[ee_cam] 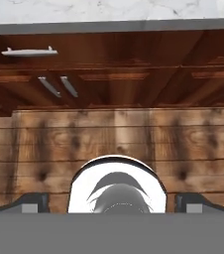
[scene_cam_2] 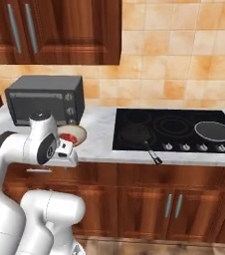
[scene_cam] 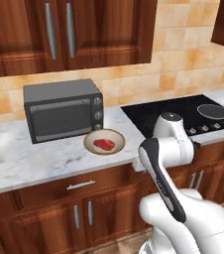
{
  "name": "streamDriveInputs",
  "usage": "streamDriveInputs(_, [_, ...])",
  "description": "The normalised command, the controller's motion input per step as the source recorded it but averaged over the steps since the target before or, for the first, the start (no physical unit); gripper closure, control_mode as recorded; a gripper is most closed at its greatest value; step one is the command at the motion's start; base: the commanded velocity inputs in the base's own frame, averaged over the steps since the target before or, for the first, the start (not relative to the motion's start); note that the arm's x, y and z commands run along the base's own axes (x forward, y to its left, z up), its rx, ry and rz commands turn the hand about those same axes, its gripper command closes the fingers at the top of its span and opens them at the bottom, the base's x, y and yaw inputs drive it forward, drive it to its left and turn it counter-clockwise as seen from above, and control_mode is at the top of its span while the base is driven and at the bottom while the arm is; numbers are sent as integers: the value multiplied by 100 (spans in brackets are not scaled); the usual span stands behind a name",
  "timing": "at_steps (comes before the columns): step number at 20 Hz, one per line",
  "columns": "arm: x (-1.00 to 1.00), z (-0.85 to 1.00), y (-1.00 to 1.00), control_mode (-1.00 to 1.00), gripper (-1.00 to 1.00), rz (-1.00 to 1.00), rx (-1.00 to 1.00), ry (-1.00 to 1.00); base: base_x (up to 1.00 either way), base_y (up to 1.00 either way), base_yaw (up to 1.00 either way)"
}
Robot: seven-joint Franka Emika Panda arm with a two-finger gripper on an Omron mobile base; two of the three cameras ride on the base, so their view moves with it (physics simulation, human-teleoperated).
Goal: Place one of the steaks on the plate and the other in the bowl. Then place the bowl in the fridge.
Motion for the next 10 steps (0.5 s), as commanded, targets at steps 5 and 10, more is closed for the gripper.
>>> streamDriveInputs(5, [0,0,0,100,-100,0,0,0,61,-30,7])
streamDriveInputs(10, [0,0,0,100,-100,0,0,0,38,0,8])
